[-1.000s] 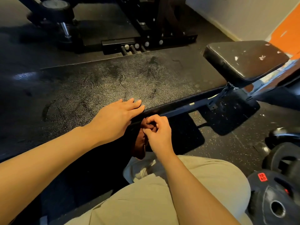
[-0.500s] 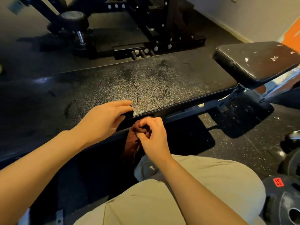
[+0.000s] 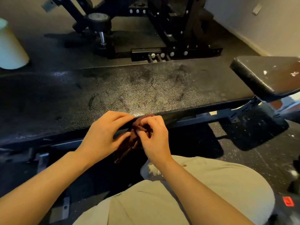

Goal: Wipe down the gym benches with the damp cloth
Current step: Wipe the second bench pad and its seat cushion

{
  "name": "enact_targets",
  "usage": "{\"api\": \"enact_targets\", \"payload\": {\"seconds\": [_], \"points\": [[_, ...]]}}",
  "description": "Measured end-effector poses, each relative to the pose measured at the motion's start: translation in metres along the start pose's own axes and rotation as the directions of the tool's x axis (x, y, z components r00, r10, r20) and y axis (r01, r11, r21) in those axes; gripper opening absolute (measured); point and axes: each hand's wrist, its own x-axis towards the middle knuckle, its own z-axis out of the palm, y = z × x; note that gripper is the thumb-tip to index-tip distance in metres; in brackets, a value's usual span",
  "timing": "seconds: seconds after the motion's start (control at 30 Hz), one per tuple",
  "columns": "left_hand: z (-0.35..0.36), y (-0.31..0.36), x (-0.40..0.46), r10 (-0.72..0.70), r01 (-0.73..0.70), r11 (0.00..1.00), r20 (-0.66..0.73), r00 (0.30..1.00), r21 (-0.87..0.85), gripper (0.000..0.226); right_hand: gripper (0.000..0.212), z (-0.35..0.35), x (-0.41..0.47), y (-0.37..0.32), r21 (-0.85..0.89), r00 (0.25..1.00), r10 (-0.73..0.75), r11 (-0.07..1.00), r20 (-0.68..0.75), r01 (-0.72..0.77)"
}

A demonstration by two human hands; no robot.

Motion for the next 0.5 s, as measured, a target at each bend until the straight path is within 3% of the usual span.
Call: {"api": "enact_targets", "payload": {"seconds": [0.13, 0.27, 0.33, 0.37, 0.43, 0.5], "points": [[0.017, 0.016, -0.009, -0.022, 0.012, 0.986, -0.059, 0.998, -0.169, 0.052, 0.022, -0.007, -0.003, -0.002, 0.152, 0.995, -0.001, 0.988, 0.102, -0.014], [0.035, 0.028, -0.004, -0.108, 0.051, 0.971, -0.235, 0.966, -0.234, 0.044, 0.017, -0.025, 0.001, -0.008, 0.443, 0.958, 0.181, 0.857, 0.223, -0.265], [0.043, 0.032, -0.001, -0.108, 0.027, 0.966, -0.306, 0.946, -0.258, 0.04, 0.015, -0.032, 0.003, -0.01, 0.51, 0.946, 0.265, 0.797, 0.186, -0.324], [0.047, 0.033, 0.0, -0.067, -0.018, 0.971, -0.338, 0.939, -0.24, 0.038, 0.016, -0.035, 0.004, -0.007, 0.448, 0.951, 0.299, 0.842, 0.075, -0.299], [0.053, 0.033, 0.0, 0.072, -0.139, 0.981, -0.407, 0.91, -0.136, 0.029, 0.025, -0.044, 0.007, 0.006, 0.096, 0.955, 0.222, 0.974, -0.198, -0.206], [0.059, 0.028, -0.001, 0.245, -0.275, 0.961, -0.417, 0.875, -0.012, 0.016, 0.045, -0.057, 0.011, 0.019, -0.244, 0.965, 0.104, 0.956, -0.242, -0.164]]}}
